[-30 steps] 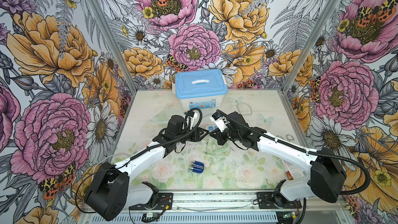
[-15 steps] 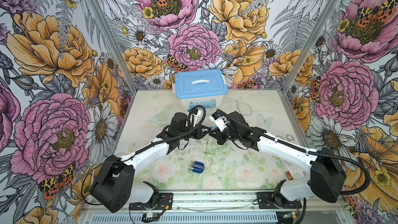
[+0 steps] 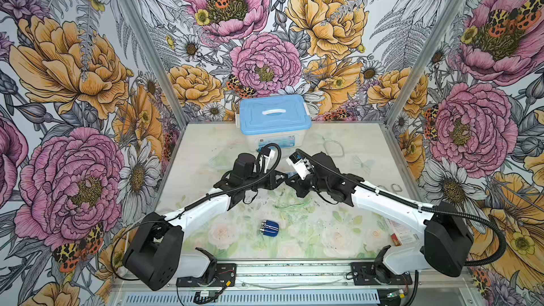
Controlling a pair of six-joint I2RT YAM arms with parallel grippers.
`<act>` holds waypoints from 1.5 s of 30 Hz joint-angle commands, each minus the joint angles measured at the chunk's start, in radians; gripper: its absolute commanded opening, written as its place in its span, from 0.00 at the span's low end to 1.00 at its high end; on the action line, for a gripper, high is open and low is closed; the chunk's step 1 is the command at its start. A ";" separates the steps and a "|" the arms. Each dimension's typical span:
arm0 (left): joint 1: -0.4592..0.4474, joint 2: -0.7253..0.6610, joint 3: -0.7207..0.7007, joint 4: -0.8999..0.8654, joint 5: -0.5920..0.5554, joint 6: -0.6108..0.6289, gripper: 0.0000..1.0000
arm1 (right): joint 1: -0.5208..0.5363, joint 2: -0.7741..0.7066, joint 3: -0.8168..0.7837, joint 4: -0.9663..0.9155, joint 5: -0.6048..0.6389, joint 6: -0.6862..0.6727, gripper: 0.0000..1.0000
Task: Charge the electric shaver
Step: Pick up the charging cable from the center of the board.
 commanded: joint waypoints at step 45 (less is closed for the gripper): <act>0.028 -0.093 -0.001 -0.011 0.102 0.070 0.00 | -0.167 -0.016 0.006 0.026 -0.537 -0.039 0.37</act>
